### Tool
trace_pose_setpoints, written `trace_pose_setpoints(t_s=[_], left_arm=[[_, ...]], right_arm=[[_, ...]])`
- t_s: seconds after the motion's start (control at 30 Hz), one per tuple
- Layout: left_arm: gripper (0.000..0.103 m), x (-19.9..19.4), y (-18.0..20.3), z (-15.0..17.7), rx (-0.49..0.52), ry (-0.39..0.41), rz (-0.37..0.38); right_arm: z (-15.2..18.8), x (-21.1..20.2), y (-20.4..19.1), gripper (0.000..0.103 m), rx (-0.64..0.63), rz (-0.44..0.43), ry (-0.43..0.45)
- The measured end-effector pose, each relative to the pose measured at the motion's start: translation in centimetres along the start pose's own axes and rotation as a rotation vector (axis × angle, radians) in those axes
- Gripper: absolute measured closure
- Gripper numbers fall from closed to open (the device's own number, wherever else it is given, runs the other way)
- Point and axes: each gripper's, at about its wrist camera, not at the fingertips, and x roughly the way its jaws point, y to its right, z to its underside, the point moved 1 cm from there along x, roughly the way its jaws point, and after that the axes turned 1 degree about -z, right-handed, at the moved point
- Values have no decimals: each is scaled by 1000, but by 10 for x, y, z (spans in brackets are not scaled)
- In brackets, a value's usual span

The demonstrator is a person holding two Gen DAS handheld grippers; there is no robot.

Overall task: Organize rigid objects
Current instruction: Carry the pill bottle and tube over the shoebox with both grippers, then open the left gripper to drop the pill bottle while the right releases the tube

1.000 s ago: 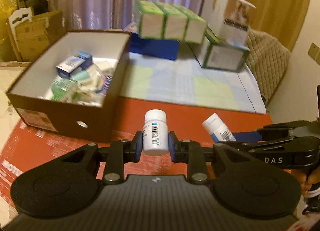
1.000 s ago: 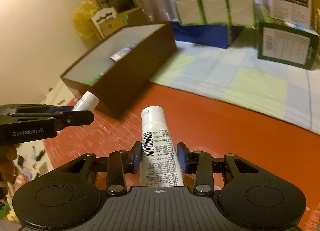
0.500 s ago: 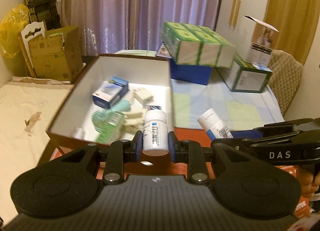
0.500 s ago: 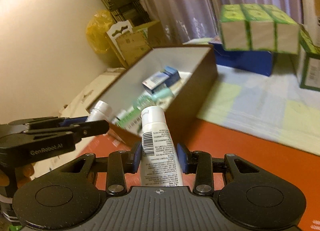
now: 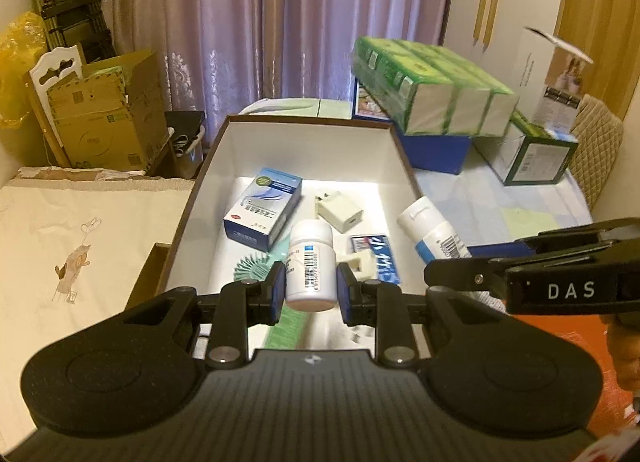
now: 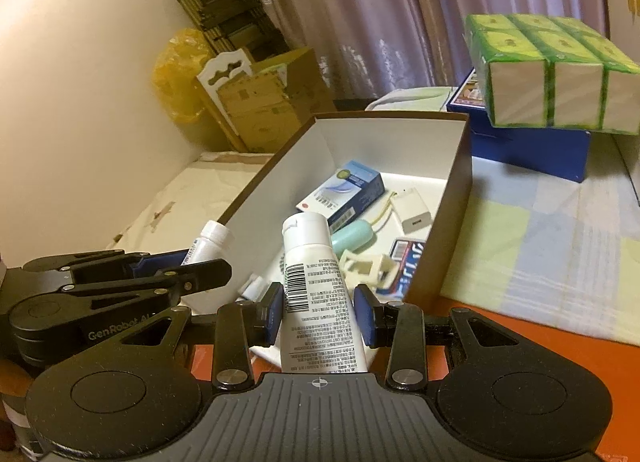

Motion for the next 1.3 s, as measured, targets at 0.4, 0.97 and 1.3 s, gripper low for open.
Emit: trace_pose_setpoints(t_s=[0.4, 0.97, 1.3], left_arm=[[81, 76, -25, -21, 48, -111, 31], [79, 139, -37, -59, 73, -156, 54], [62, 146, -42, -50, 80, -179, 56]], right_arm=[[-34, 71, 17, 68, 68, 102, -80], [-81, 124, 43, 67, 205, 145, -58], [-77, 119, 44, 60, 168, 159, -75]])
